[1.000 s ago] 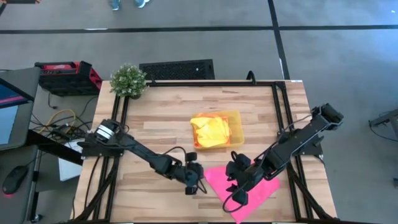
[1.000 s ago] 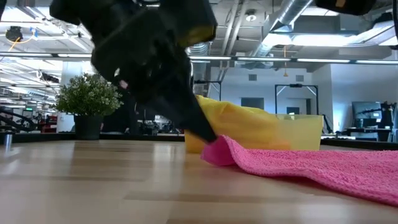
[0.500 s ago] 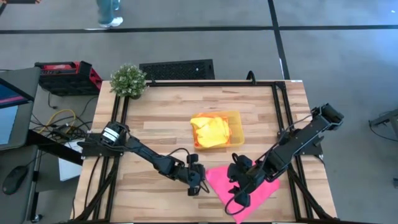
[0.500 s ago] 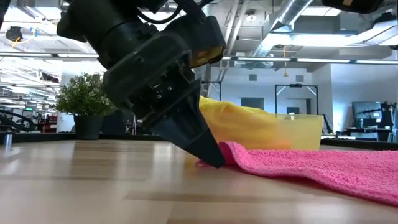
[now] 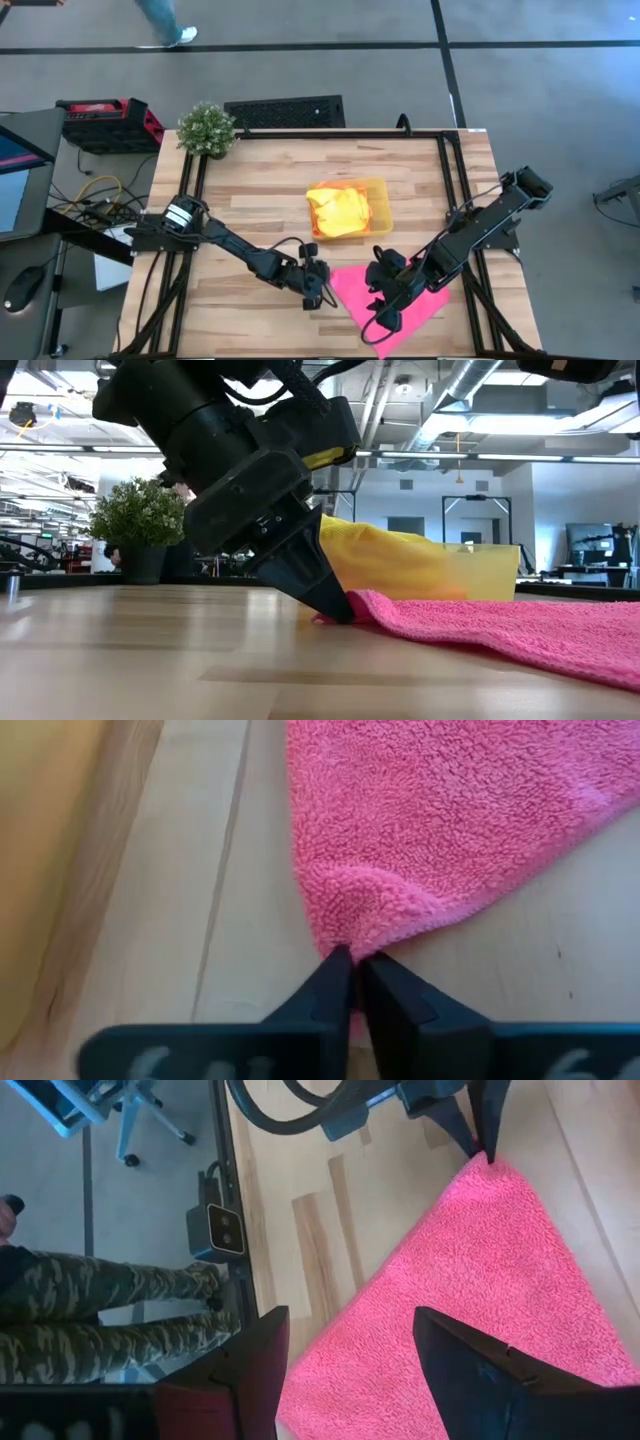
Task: Fold microfiber towels
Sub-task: Fold the pink microfiber towel
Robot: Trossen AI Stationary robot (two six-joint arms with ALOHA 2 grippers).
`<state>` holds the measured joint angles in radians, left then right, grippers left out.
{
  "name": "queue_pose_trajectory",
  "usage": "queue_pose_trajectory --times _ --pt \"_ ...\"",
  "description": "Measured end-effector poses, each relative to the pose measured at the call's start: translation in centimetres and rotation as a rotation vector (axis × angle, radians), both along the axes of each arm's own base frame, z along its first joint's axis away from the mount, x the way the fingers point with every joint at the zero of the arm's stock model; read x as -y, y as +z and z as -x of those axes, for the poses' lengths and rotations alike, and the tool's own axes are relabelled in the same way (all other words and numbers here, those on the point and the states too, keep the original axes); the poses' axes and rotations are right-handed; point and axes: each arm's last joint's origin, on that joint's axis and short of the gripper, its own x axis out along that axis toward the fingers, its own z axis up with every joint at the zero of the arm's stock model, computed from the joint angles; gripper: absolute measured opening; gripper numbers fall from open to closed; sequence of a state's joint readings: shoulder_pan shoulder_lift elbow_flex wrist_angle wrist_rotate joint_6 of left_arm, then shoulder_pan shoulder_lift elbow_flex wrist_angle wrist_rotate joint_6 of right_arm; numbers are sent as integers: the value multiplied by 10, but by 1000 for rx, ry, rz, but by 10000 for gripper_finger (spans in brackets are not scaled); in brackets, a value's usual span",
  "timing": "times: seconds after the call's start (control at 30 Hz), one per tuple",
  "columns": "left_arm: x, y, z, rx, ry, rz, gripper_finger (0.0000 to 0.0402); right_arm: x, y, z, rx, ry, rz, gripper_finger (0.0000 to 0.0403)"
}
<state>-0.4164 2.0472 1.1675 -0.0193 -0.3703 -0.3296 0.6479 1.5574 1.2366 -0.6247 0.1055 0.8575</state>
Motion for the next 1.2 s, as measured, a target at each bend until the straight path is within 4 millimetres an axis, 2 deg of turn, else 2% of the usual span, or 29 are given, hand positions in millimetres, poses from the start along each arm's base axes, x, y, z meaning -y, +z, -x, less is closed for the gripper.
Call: queue_pose_trajectory --times 0.13,0.3,0.4,0.5,0.7,0.9,1.07,1.2 --pt "0 0 0 -8 14 44 5 0 0 0 -15 -33 -31 240" --pt "1 10 4 -34 25 164 1 -6 0 4 -31 -34 -66 240" --pt "1 29 7 -9 41 214 1 -13 -3 6 -38 -13 -60 240" --pt "-3 50 12 13 67 242 0 -21 -16 4 -55 -29 -33 240" --pt "-12 82 13 19 139 347 0 -32 -55 -24 -31 -126 1 240" --pt "-10 108 9 -62 153 320 0 -34 -80 -55 46 -222 -39 240" --pt "-11 123 12 -163 178 311 0 -35 -86 -67 63 -312 -4 240" --pt "-9 126 15 -205 188 345 0 -38 -85 -76 114 -368 49 240"
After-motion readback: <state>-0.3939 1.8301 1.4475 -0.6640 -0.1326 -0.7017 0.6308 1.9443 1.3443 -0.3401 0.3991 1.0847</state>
